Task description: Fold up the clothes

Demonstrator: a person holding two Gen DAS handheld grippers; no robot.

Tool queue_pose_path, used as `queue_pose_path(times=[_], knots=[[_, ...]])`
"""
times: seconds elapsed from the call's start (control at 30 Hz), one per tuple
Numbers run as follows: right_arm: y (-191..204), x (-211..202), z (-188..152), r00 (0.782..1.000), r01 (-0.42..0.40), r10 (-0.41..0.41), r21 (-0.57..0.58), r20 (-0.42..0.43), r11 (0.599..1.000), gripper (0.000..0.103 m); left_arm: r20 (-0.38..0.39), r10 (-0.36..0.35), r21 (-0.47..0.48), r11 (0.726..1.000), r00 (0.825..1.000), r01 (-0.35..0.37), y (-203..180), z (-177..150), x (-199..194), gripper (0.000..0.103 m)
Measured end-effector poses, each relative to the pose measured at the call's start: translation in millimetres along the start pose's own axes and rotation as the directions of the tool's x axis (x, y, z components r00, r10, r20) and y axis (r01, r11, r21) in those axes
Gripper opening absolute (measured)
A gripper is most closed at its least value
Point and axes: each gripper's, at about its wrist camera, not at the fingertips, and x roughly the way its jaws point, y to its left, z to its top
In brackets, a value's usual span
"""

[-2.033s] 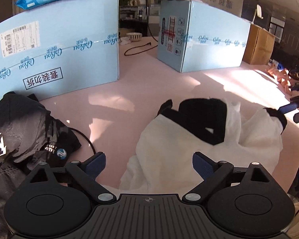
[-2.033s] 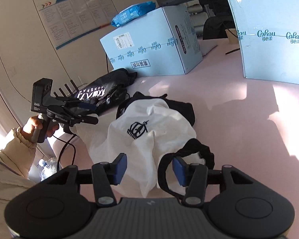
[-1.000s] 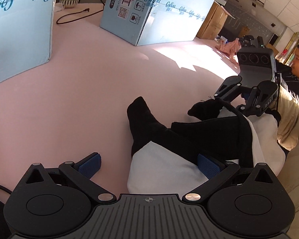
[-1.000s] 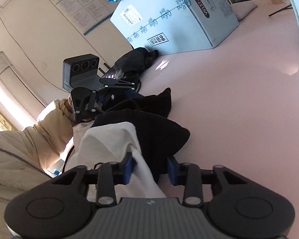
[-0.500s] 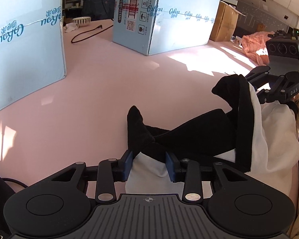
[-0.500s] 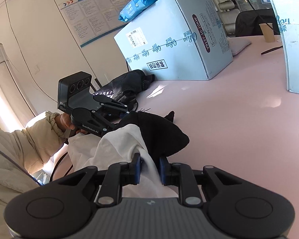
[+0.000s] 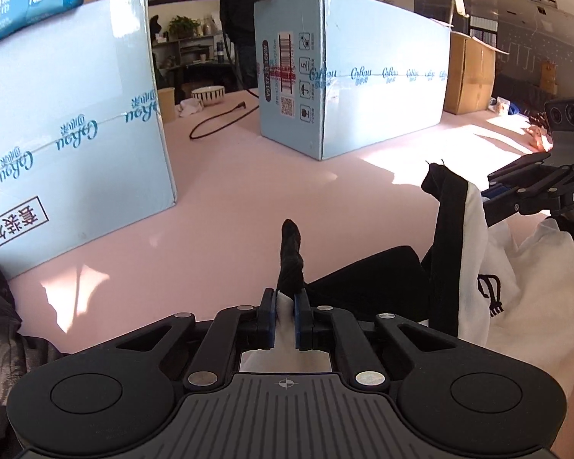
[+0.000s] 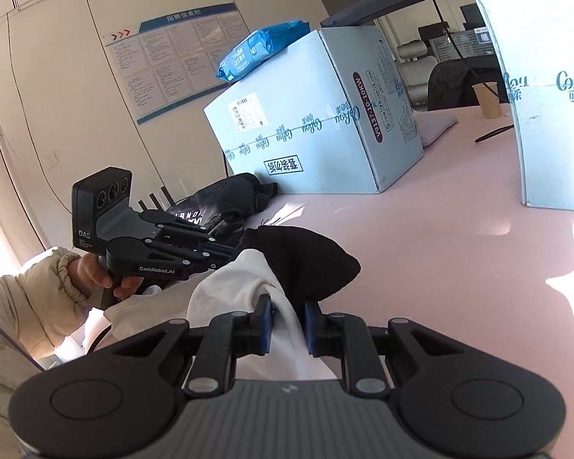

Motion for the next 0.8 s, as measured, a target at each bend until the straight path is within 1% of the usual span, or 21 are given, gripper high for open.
queue_pose_path(times=[0.07,0.13,0.2,0.27,0.33,0.4,0.47,0.53,0.6,0.67,0.73,0.77,0.8], knots=[[9.3,-8.8,5.6,0.997,0.054,-0.052,-0.033,0.050,0.998,0.017,0.062,0.056,-0.001,0.998,0.997,-0.056,-5.6,9.4,-16.2,0.008],[17.7,-17.2,13.4,0.991,0.097,-0.091,-0.057,0.097,0.994,0.017,0.119,0.114,-0.003,0.993,0.986,-0.114,-11.0,18.3,-31.1,0.008],[26.3,-23.5,24.8,0.982,0.144,-0.131,-0.088,0.137,0.986,0.017,0.185,0.180,0.012,0.983,0.966,-0.186,-18.2,27.5,-45.6,0.008],[34.7,-29.3,36.1,0.970,0.190,-0.168,-0.117,0.174,0.975,0.017,0.230,0.210,-0.006,0.977,0.950,-0.215,-21.6,42.6,-55.1,0.008],[37.8,-30.2,52.3,0.959,0.231,-0.203,-0.131,0.199,0.964,0.017,0.267,0.244,-0.012,0.968,0.932,-0.250,-22.8,61.4,-57.1,0.008],[37.7,-32.2,67.2,0.949,0.261,-0.228,-0.139,0.218,0.955,0.017,0.292,0.289,-0.003,0.954,0.912,-0.301,-21.1,80.1,-47.7,0.008],[30.2,-27.5,88.6,0.939,0.296,-0.262,-0.136,0.221,0.945,0.017,0.294,0.320,0.003,0.942,0.901,-0.335,-15.5,96.1,-34.0,0.008],[20.8,-16.0,104.4,0.928,0.339,-0.307,-0.133,0.211,0.932,0.017,0.278,0.349,0.010,0.931,0.895,-0.366,-7.0,109.1,-12.9,0.008],[8.4,-3.7,115.5,0.916,0.378,-0.350,-0.128,0.197,0.917,0.017,0.260,0.386,0.017,0.915,0.885,-0.404,-0.6,118.2,9.3,0.008],[-6.6,14.0,124.1,0.903,0.418,-0.395,-0.134,0.170,0.898,0.017,0.228,0.403,0.046,0.905,0.886,-0.424,5.0,122.3,33.5,0.009],[-21.6,32.2,128.9,0.893,0.445,-0.426,-0.135,0.148,0.885,0.017,0.196,0.425,0.073,0.892,0.884,-0.445,8.1,126.0,60.8,0.009],[-31.9,45.4,131.3,0.887,0.460,-0.445,-0.137,0.124,0.878,0.017,0.180,0.430,0.088,0.889,0.885,-0.450,9.1,126.3,73.1,0.010],[-38.8,54.2,131.9,0.884,0.467,-0.456,-0.137,0.106,0.874,0.017,0.160,0.428,0.109,0.888,0.889,-0.447,9.8,123.5,85.1,0.011]])
